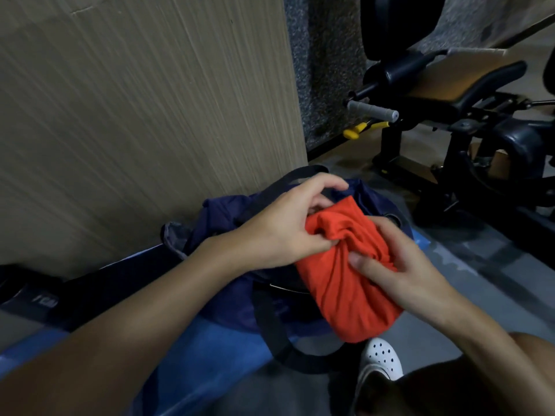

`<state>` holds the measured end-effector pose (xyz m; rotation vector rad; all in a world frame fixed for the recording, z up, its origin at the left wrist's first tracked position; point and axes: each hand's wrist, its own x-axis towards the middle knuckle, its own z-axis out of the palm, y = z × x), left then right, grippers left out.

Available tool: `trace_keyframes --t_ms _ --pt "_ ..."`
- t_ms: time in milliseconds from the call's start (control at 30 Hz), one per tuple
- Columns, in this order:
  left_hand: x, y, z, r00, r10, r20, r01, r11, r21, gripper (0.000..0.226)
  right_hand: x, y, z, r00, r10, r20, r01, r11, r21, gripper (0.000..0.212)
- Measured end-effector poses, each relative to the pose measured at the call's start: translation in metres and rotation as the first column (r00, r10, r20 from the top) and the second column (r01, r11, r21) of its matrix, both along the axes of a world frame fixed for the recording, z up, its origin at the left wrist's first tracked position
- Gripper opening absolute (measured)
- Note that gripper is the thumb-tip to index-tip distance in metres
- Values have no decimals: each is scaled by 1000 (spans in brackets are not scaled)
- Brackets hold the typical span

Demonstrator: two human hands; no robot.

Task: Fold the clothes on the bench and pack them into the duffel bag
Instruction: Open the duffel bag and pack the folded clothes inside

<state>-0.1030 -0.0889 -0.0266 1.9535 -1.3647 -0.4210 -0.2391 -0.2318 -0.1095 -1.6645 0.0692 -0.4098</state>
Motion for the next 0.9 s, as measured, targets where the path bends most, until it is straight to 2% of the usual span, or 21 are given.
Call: trace_keyframes --t_ms 67,133,233,333,533,633,733,833,900 --pt "6 -4 -9 996 45 74 -46 999 0 67 0 -8 -8 987 -160 -12 159 984 -77 40" --pt "13 0 -21 983 118 140 -127 990 58 62 -1 -16 -16 948 -312 -64 301 942 -147 44" --pt "22 8 -47 936 46 348 -118 975 189 38 -5 -26 -26 870 -460 -178 446 887 -115 59" --pt "24 9 -68 874 -85 479 -93 937 337 21 -8 -30 -31 846 -480 -234 463 878 -127 68" --pt "32 6 -92 790 -251 560 -172 785 595 43 -7 -27 -34 852 -481 -205 470 877 -105 67" --pt "36 10 -93 749 -308 587 -180 758 627 46 -5 -25 -32 860 -479 -175 476 877 -61 67" --pt "38 12 -93 750 -336 569 -173 731 660 42 -3 -24 -32 868 -475 -145 480 877 3 64" --pt "40 15 -96 749 -329 576 -205 711 673 55 -3 -22 -33 876 -464 -132 474 878 64 59" --pt "42 15 -94 766 -278 580 -211 744 634 62 -3 -21 -31 885 -451 -113 460 885 71 55"
